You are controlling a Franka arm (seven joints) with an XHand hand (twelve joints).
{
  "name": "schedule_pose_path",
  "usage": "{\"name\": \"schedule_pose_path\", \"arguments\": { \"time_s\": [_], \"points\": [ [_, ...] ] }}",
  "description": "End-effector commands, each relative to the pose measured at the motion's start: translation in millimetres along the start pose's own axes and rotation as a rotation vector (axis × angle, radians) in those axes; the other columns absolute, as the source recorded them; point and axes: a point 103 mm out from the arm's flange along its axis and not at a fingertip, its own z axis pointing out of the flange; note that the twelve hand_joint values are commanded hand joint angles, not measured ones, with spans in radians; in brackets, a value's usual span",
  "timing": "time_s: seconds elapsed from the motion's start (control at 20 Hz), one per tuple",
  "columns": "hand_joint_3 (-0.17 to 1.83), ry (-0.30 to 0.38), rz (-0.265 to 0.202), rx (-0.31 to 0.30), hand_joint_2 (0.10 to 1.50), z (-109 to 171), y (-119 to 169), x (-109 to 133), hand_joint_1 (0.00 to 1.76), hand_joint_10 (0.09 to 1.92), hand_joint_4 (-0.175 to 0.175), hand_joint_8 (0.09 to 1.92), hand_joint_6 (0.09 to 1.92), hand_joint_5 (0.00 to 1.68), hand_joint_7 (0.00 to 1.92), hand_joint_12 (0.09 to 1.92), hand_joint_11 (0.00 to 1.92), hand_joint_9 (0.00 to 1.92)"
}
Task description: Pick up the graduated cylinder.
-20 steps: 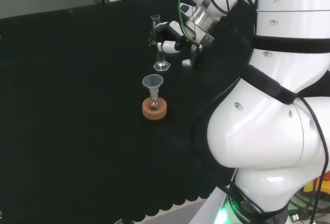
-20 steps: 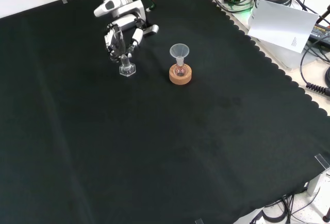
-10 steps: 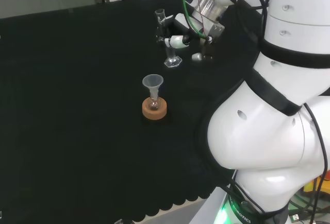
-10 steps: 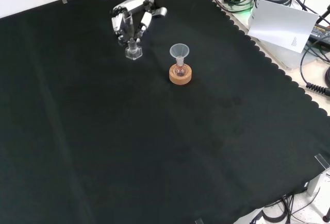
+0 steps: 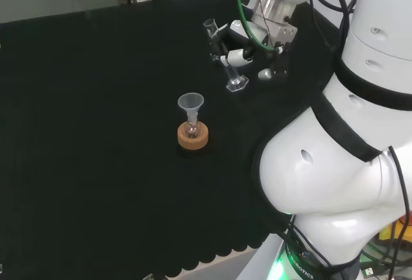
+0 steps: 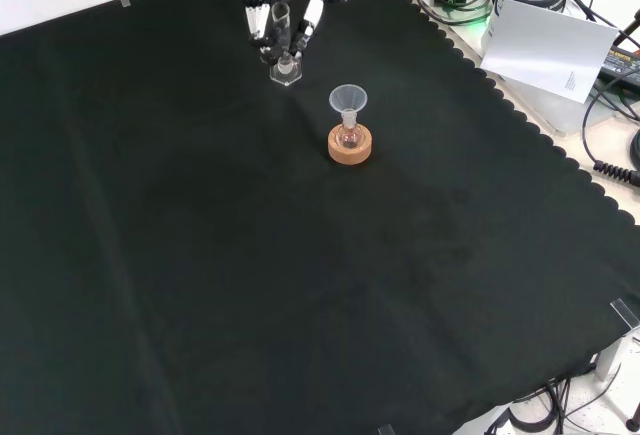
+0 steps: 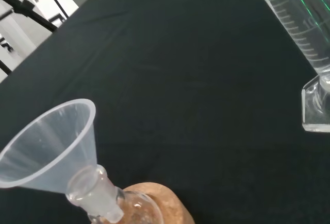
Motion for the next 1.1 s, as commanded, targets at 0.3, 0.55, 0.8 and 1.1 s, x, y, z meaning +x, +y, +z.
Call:
{"name": "schedule_pose_path", "arguments": {
  "time_s": [0.3, 0.55, 0.8, 1.1],
  "points": [
    [-0.01, -0.065, 0.026, 0.181, 1.16, 0.0, -59.2, -24.5, 1.13, 0.11, -0.148, 0.37, 1.11, 0.92, 1.25, 0.72, 1.28, 1.41],
    [-0.01, -0.071, 0.031, 0.235, 1.16, 5.6, -71.4, -26.5, 1.13, 0.11, -0.149, 0.37, 1.11, 0.92, 1.26, 0.72, 1.28, 1.41],
    [-0.01, -0.084, 0.045, 0.252, 1.15, 1.7, -79.1, -29.7, 1.13, 0.1, -0.15, 0.36, 1.11, 0.92, 1.26, 0.72, 1.28, 1.42],
    [-0.01, -0.095, 0.058, 0.267, 1.15, -4.0, -87.9, -33.2, 1.13, 0.1, -0.149, 0.36, 1.1, 0.92, 1.26, 0.72, 1.29, 1.42]
  ]
}}
